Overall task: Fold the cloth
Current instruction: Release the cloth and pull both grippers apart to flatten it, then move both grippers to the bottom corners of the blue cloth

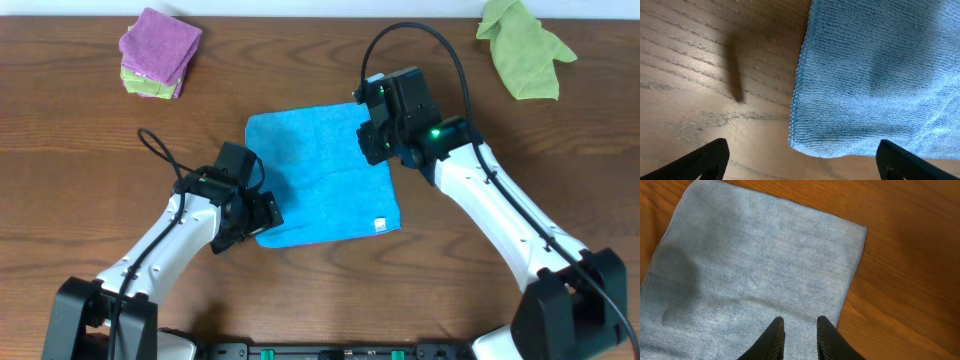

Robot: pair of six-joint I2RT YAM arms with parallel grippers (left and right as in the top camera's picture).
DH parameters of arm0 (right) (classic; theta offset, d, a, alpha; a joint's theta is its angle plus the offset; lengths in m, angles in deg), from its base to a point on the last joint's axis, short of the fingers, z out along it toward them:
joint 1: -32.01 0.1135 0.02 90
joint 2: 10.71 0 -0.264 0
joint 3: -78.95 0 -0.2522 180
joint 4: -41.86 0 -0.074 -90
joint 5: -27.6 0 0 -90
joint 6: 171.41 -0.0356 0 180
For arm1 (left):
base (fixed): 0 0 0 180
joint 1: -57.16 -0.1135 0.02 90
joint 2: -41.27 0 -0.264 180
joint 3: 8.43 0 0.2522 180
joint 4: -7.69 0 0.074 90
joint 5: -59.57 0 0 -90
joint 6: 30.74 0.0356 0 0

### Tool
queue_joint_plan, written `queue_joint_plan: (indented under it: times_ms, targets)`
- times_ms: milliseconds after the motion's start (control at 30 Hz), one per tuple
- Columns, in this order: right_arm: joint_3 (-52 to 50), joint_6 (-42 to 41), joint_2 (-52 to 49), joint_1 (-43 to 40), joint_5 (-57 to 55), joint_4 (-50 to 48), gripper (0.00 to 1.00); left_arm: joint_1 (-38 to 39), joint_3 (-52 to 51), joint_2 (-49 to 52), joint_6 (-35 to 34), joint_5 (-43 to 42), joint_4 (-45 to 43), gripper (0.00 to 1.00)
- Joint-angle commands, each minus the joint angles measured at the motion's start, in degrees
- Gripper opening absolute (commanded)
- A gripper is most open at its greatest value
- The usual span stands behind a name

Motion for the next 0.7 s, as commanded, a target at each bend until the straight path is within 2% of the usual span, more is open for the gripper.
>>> queue_joint_plan:
  times_ms: [0,67,133,167,267,367,467,500,667]
  targets:
    - [0.4,-0.2,-0.5,-0.2,0.5,0.0,0.22,0.2,0.2,-0.5,-0.4,2.0,0.1,0.95]
    - [0.4,-0.2,-0.5,-0.2,0.9,0.1,0.2,0.2,0.2,-0.5,-0.4,2.3,-1.0,0.95]
    - [0.4,-0.2,-0.5,-0.2,1.1,0.7,0.13,0.2,0.2,-0.5,-0.3,2.1,-3.2,0.95]
    - [0.4,-0.2,-0.5,-0.2,1.1,1.7,0.02,0.2,0.2,-0.5,0.1,1.7,-5.2,0.96]
    - [0.4,-0.2,-0.5,-0.2,1.1,5.0,0.01,0.2,0.2,-0.5,4.4,-3.3,-9.9,0.96]
    - [0.4,-0.2,0.1,-0.3,3.1,9.1,0.02,0.2,0.2,-0.5,4.3,-5.1,-13.7,0.95]
    - [0.4,-0.3,2.5,-0.9,7.4,12.2,0.02,0.1,0.2,-0.5,3.2,-4.5,-14.2,0.41]
    - [0.4,-0.7,3.5,-1.2,8.4,13.0,0.02,0.0,0.2,-0.5,2.4,-4.5,-13.9,0.07]
    - [0.1,-2.6,9.1,-4.2,9.1,18.4,0.02,0.0,0.2,-0.7,-0.7,-4.9,-9.2,0.06]
